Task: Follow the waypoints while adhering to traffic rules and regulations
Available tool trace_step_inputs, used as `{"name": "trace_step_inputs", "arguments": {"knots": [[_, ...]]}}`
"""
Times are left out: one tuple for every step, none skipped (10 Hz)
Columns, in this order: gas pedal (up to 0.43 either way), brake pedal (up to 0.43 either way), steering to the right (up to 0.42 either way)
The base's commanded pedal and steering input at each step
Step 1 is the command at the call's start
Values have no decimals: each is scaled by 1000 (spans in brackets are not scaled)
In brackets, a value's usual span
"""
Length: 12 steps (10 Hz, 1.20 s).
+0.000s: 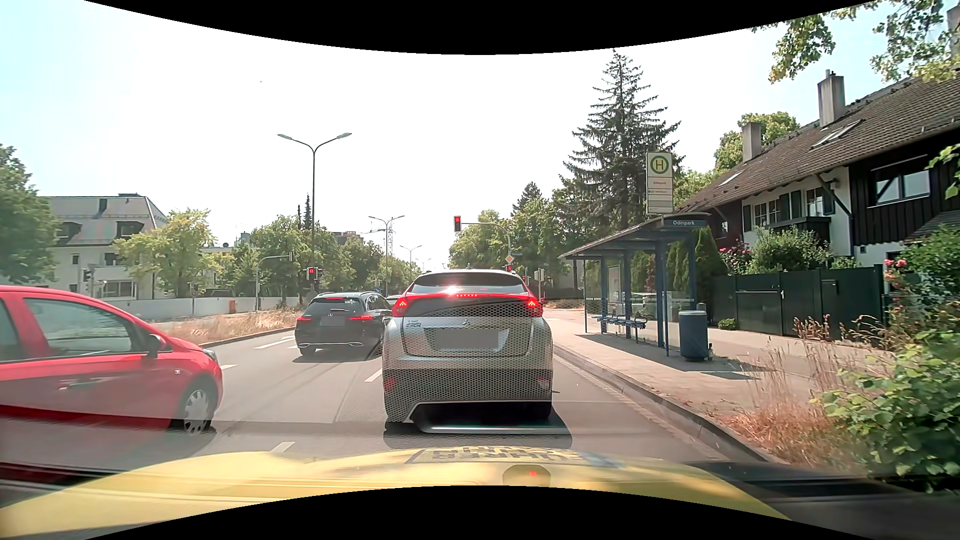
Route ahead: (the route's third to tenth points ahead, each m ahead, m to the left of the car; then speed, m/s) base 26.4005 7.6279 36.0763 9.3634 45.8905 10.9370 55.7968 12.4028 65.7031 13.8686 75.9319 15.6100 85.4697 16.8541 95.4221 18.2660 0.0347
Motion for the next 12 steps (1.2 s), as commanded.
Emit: {"name": "trace_step_inputs", "arguments": {"knots": [[0,177,-12],[0,171,-12],[0,177,-12],[0,177,-12],[0,177,-12],[0,177,-13],[0,177,-13],[0,177,-14],[0,177,-14],[0,177,-14],[0,177,-14],[0,177,-14]]}}
